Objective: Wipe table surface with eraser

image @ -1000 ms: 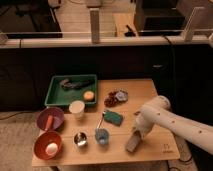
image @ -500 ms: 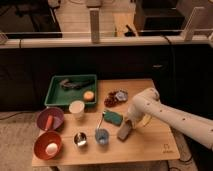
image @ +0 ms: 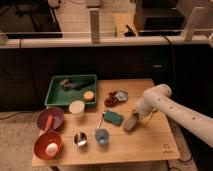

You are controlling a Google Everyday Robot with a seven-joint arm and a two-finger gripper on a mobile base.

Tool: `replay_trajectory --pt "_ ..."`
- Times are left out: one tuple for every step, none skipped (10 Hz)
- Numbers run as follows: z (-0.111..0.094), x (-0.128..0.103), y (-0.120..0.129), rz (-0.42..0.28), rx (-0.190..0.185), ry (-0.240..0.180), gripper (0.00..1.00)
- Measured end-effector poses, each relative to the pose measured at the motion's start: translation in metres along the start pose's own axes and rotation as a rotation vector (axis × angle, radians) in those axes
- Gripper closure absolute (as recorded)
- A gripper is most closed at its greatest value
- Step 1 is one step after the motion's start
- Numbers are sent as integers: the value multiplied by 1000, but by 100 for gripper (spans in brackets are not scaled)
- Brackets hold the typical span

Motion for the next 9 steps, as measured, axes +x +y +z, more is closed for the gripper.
replay_trajectory --pt "-6 -2 13 -1 -24 3 100" --pt "-10 -5 27 1 -47 6 100" --pt "-13 -10 48 6 -87 0 100" --pt "-13 -16 68 6 -124 -7 100" --pt "-13 -20 78 -2 -145 -18 100" --pt "-15 -25 87 -14 -156 -29 100" --pt "-17 -35 94 -37 -168 -52 100" --pt "-16 -43 92 -58 -167 -70 100" --pt "-15 -55 86 -85 -162 -91 100"
